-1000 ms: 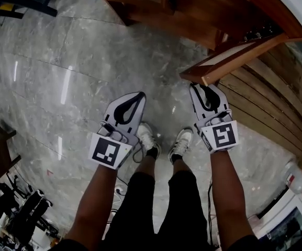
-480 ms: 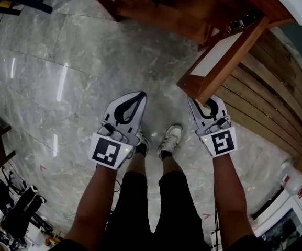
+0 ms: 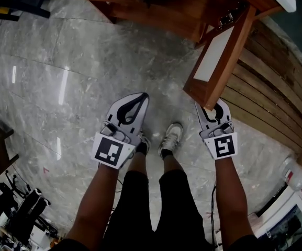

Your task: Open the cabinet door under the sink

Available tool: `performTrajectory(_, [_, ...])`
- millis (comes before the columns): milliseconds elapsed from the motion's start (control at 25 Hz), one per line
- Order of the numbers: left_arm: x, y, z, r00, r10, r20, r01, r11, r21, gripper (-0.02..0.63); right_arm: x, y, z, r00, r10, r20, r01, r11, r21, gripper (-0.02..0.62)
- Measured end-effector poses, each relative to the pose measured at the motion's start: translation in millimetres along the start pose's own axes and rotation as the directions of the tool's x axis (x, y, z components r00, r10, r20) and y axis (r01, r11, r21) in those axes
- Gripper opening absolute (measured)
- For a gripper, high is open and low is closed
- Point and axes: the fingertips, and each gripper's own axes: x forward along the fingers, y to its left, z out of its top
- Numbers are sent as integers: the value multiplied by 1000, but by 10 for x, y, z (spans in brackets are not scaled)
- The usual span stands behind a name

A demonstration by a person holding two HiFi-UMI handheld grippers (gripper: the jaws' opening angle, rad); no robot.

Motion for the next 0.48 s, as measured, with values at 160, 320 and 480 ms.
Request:
performTrajectory(160, [-15,-31,-20,1000,-10,-10,10,1000,-2,23,-260,-168,-153,993,-110,-45,111,994,24,109])
performTrajectory(320, [-51,-44,-32,1000,-21,-14,21,1000,-5,23,-486,-245,-322,980,-169,-109,169,986,-7,114])
performTrajectory(480, [-95,-53,-1,1000,-30,-11,29,1000,-9,23,-594,-178,-285,967,-221,-125,223,975,1,128])
